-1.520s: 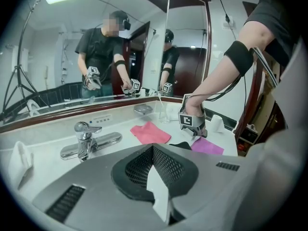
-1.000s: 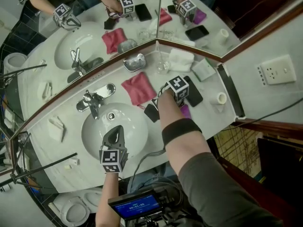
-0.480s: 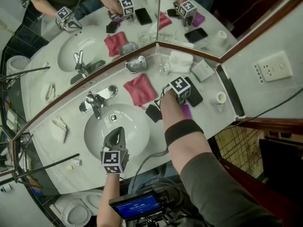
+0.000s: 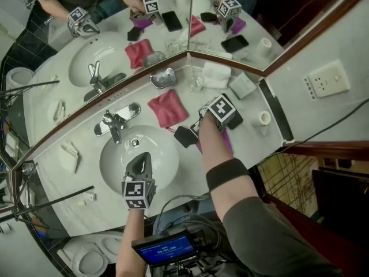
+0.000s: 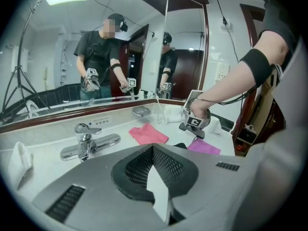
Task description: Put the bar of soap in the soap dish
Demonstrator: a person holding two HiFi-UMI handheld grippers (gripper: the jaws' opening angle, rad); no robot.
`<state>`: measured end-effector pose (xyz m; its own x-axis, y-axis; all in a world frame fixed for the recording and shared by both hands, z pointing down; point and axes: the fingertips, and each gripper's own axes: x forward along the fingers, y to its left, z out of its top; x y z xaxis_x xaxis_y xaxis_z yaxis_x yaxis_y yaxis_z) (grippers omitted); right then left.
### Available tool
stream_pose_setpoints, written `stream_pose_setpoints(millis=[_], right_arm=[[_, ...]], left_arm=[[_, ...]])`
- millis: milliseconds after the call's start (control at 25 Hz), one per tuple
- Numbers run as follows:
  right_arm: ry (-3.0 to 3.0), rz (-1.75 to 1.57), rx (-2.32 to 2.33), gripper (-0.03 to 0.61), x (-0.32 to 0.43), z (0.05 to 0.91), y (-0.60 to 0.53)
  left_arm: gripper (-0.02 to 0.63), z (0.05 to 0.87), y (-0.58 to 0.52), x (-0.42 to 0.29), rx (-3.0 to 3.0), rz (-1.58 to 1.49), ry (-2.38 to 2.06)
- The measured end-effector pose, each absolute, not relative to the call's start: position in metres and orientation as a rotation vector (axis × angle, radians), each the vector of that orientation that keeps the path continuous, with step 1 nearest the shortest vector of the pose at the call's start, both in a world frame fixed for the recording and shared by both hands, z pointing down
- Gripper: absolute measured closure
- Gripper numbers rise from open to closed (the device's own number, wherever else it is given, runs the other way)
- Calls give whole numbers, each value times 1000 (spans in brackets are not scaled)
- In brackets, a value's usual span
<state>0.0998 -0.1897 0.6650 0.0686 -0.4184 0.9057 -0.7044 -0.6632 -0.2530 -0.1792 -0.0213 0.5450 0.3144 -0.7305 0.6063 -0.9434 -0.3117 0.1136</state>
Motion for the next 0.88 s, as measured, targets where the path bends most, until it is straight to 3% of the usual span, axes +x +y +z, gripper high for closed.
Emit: stream_pose_setpoints(millis=[320, 440, 480, 520, 560, 640, 880], right_arm=[[-1386, 1515, 1916, 562, 121, 665, -174], [-1555, 1302, 1704, 556, 118, 661, -181], [-1597, 1190, 1621, 526, 116, 661, -183], [-1631, 1100, 1543, 405, 114, 661, -185], [-1658, 1045, 1474, 326, 109, 662, -185], [-1671, 998, 1376, 250, 104, 671, -180], [-1704, 808, 1213, 244, 89, 688, -174]], left_arm=[[614, 545, -21, -174, 2146, 613, -1469], [614, 545, -21, -170, 2152, 610, -1463], [614, 545, -21, -169, 2153, 609, -1461], [614, 545, -21, -168, 2154, 609, -1460], [614, 545, -21, -168, 2154, 609, -1459], [614, 545, -19, -166, 2153, 612, -1457], [614, 548, -12, -165, 2141, 630, -1456]])
